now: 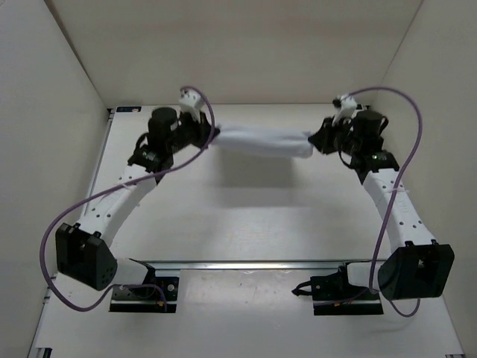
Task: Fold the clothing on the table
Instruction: Flatten the skirt out, then fold the skirt
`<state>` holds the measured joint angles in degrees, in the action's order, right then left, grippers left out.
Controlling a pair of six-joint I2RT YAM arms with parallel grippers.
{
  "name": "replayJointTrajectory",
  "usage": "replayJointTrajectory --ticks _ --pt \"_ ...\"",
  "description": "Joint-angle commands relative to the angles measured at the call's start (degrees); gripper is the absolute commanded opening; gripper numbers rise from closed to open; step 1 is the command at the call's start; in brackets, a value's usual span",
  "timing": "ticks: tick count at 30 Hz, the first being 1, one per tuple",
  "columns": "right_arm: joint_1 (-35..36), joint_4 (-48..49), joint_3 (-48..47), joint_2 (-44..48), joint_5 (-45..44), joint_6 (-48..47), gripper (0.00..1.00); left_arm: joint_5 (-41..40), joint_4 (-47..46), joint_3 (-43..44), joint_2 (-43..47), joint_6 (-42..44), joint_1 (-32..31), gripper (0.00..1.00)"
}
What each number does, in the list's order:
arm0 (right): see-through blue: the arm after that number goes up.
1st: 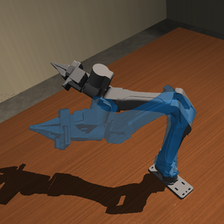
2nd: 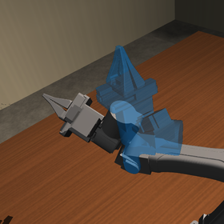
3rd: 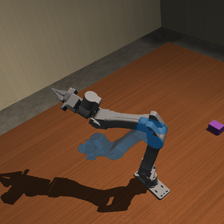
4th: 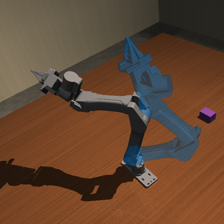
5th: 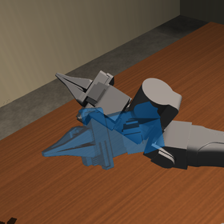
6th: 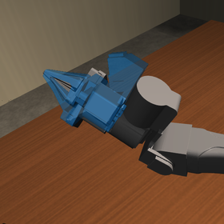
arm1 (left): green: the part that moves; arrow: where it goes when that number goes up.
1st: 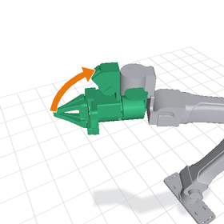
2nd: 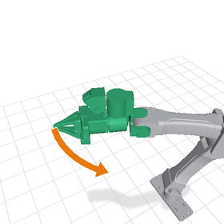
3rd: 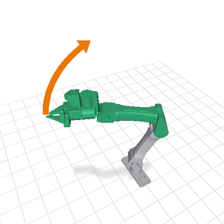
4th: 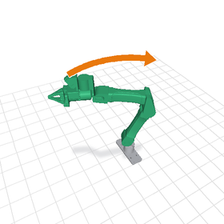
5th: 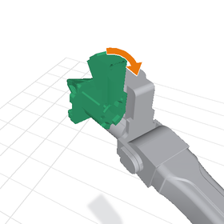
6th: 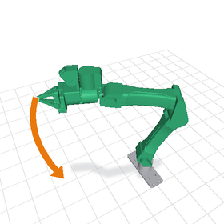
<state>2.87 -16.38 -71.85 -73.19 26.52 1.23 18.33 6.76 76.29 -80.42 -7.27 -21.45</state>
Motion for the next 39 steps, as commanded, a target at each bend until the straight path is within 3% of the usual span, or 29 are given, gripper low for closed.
replayJointTrajectory --ticks 1,6,9,12,16,26,34,39 --pt "0.72 -1.72 14.67 4.35 -3.24 0.15 0.0 -2.59 0.36 -17.51 7.17 -2.39 -2.09 0.0" --pt "9.05 -6.1 29.82 13.84 -2.95 6.05 0.0 -8.49 9.12 -32.67 20.8 -7.39 -11.5 0.0" --pt "11.1 -7.88 33.78 15.7 -0.45 10.0 0.0 -4.35 9.94 -39.71 27.49 -14.25 -9.49 0.0" --pt "11.19 -4.3 37.39 16.32 1.77 13.09 0.0 -4.71 10.98 -43.07 30.23 -14.62 -5.46 0.0" --pt "10.22 0.91 37.67 12.29 5.55 14.5 0.0 -4.61 10.99 -42.98 28.14 -14.79 -1.76 0.0" --pt "10.48 8.47 29.93 -3.79 6.96 12.39 0.0 -7.95 5.63 -44.31 18.91 -18.3 0.18 0.0" --pt "9.44 12.51 30.37 -8.99 6.96 12.74 0.0 -9.01 4.75 -40.27 9.85 -16.73 4.13 0.0" --pt "9.34 15.24 31.16 -10.83 6.08 13.88 0.0 -11.21 4.31 -40.17 5.28 -16.99 2.82 0.0"
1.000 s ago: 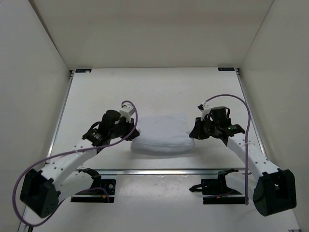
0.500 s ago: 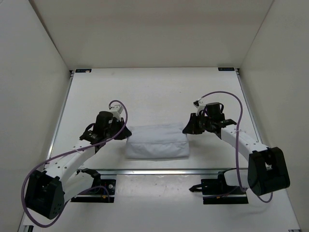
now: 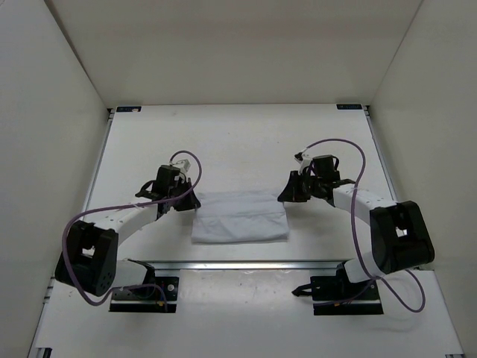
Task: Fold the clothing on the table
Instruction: Fold the skirt
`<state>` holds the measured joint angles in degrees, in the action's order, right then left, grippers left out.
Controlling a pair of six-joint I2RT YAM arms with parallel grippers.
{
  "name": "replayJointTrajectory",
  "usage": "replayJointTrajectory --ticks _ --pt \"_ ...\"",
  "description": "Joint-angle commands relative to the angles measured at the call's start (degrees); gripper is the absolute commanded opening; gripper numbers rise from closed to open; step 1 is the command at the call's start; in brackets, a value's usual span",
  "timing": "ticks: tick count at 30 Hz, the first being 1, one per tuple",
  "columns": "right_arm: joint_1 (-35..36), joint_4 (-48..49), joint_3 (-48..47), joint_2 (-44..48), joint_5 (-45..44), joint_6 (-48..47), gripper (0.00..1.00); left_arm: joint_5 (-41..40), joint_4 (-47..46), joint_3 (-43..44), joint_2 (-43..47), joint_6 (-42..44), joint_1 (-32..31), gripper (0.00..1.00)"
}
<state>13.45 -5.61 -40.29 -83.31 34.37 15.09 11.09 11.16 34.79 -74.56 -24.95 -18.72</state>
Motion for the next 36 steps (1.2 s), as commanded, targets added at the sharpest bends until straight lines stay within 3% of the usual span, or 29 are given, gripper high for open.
replayJointTrajectory --ticks 1,12,21,36 --pt "-1.32 4.29 -0.66 -1.06 -1.41 -0.15 0.0 -3.8 -0.52 1.25 -1.45 0.43 0.44 0.0" --pt "-1.24 0.6 -5.84 -7.48 -0.71 -1.64 0.0 -3.53 -0.52 3.36 -4.89 1.3 0.7 0.0" --pt "-0.88 -1.24 -11.73 -7.22 -2.21 -2.87 0.0 -3.71 0.18 8.8 -6.56 2.19 0.7 0.0" --pt "-2.73 -0.89 -17.53 -16.88 -1.59 -4.1 0.01 -4.15 -6.15 11.71 -13.67 2.62 3.43 0.0"
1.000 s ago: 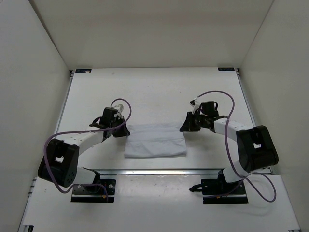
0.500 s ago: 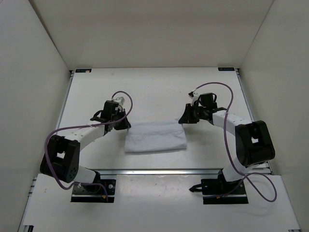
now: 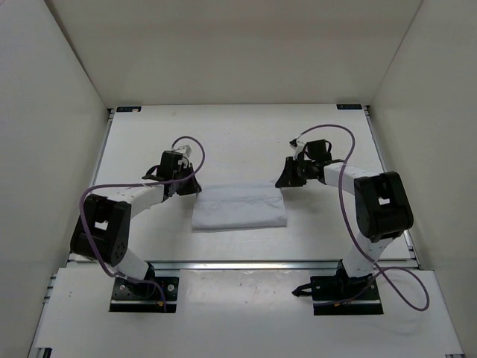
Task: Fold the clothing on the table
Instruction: Fold the skirt
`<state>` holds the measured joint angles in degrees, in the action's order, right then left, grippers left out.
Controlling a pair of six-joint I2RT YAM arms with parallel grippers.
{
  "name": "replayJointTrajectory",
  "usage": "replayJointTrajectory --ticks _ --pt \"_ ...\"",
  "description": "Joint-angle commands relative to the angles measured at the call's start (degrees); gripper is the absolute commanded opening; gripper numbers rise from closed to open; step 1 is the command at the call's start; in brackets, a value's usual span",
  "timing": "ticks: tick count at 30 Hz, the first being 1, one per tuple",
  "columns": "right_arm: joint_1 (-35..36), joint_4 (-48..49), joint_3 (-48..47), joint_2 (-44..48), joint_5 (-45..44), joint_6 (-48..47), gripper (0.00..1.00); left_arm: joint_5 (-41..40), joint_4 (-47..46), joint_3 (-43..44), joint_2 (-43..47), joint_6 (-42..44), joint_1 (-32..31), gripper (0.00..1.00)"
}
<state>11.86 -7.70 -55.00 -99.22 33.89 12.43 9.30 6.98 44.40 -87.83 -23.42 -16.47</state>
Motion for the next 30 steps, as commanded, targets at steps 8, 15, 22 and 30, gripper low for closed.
replayJointTrajectory --ticks 8,15,22,30 --pt "-1.83 1.12 -5.02 -3.78 -0.58 -1.79 0.0 -2.62 -2.24 5.87 -4.98 2.76 0.82 0.09" --pt "-2.37 -0.47 -6.17 -3.97 1.35 -2.4 0.37 -3.76 -0.92 8.59 -5.16 3.99 1.26 0.44" --pt "-3.77 -1.52 -9.68 3.15 -1.63 -2.93 0.73 -4.56 1.36 13.25 -0.51 6.63 2.06 0.85" --pt "-0.17 -1.88 -7.05 9.39 1.08 -1.36 0.0 2.37 0.49 9.22 6.97 1.46 -1.36 0.0"
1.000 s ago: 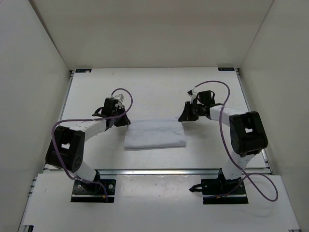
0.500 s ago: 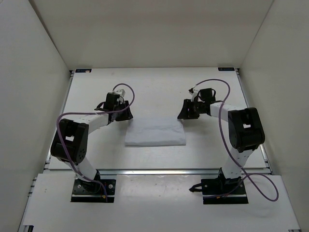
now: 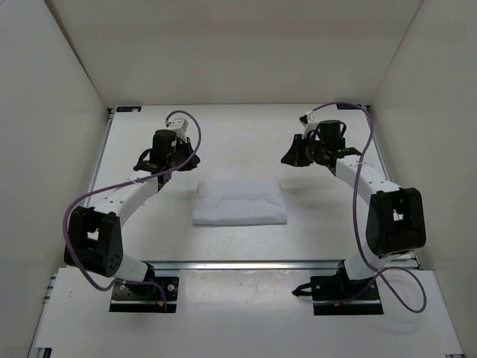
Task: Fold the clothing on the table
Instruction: Fold the skirt
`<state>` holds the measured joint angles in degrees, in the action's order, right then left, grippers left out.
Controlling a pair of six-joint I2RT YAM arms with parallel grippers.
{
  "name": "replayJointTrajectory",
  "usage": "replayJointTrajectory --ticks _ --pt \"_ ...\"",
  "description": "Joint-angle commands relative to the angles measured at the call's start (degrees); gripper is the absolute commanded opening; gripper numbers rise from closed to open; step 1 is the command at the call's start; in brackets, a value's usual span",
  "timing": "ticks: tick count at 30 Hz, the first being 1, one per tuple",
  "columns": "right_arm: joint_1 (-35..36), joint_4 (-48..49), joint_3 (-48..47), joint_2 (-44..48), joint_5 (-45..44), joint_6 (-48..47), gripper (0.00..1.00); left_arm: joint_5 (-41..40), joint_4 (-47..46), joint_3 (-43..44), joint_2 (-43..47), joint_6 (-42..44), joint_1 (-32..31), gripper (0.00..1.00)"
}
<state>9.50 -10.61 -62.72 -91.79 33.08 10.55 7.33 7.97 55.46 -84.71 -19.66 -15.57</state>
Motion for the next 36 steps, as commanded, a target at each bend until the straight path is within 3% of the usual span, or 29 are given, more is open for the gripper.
replayJointTrajectory --ticks 1,9,15,29,36 --pt "3.5 2.08 1.8 1.96 2.42 1.14 0.01 4.18 -1.63 -3.76 4.72 -2.92 -2.44 0.0" --pt "10.27 8.68 10.07 -1.11 5.5 5.89 0.0 10.68 -7.44 -18.97 6.75 -10.92 -7.1 0.0" --pt "8.96 7.72 8.67 -8.93 7.7 4.05 0.0 10.33 -13.85 -23.56 4.47 -11.8 -3.15 0.0" --pt "2.02 7.98 3.84 -17.46 7.43 -0.26 0.0 9.1 -13.77 -16.09 -6.95 -6.54 -0.25 0.0" --pt "-0.26 5.09 -2.65 -19.13 6.21 -2.11 0.0 9.98 -9.73 -4.41 -17.32 -4.16 -0.69 0.0"
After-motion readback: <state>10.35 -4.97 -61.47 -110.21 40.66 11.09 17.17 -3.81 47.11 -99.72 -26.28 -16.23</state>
